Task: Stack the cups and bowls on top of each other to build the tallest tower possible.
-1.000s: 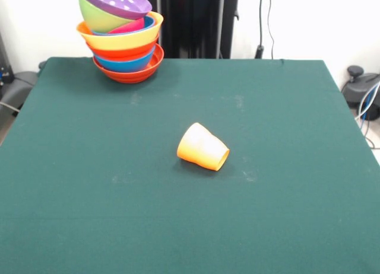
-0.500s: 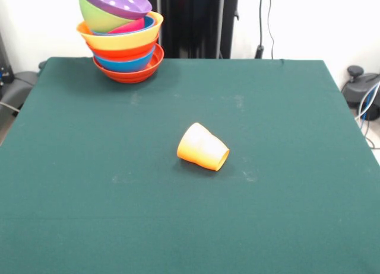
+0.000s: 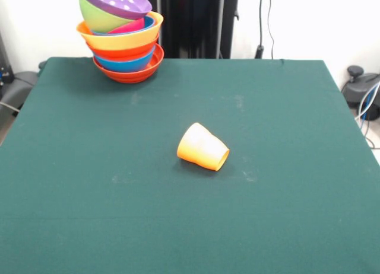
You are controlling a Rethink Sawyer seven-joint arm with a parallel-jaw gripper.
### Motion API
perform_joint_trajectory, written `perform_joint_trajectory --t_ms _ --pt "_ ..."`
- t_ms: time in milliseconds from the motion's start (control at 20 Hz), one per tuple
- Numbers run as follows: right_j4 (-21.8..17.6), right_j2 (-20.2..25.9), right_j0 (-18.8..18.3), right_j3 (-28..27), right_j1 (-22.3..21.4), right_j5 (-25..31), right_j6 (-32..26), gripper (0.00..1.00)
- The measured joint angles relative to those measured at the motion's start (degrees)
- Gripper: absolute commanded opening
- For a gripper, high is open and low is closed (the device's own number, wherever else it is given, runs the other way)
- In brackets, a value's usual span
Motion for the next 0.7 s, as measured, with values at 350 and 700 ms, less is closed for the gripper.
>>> perform_joint_trajectory --t_ms 350,700 --pt "1.45 -0.14 2.58 -3.32 -1.31 1.0 0.0 1.0" --pt "1.46 -4.73 11.52 -7.4 -1.9 1.0 0.0 1.0"
